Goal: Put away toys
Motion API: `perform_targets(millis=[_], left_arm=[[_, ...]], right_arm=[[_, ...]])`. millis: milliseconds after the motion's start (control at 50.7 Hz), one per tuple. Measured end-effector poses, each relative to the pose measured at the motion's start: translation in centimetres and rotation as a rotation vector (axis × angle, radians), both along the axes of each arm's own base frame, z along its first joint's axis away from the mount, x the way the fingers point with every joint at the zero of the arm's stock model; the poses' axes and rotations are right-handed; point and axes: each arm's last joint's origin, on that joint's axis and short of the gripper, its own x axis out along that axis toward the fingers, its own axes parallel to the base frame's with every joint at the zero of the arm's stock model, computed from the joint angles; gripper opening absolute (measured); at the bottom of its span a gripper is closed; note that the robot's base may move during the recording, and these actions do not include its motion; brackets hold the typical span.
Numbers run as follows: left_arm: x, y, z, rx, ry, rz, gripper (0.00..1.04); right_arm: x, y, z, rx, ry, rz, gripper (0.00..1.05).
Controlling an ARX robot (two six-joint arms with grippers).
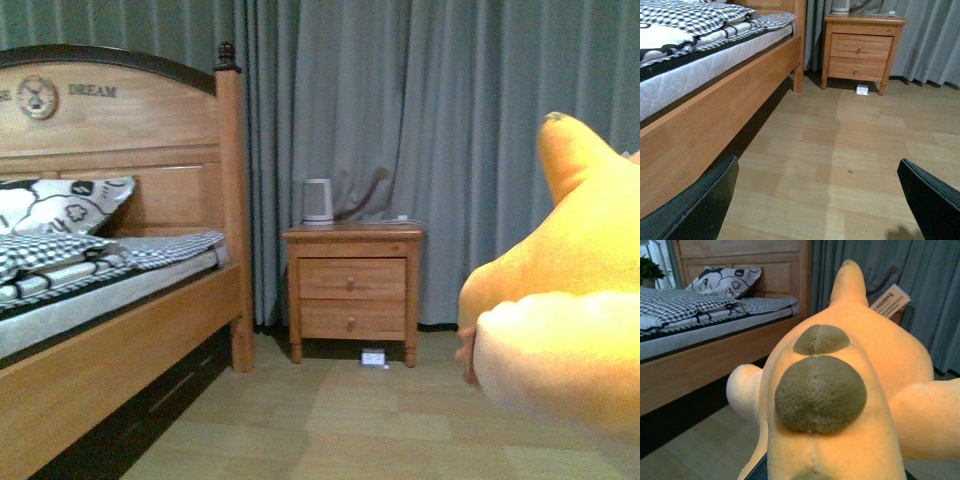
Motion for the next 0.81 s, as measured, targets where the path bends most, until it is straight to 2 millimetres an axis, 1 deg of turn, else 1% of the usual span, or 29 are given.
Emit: perform_targets(millis=[808], left_arm=[[0.00, 0.01, 0.00, 0.000, 0.000, 0.004, 0.99]], right_arm=[[0.01, 0.05, 0.00, -0.001, 0.001, 0.011, 0.17]])
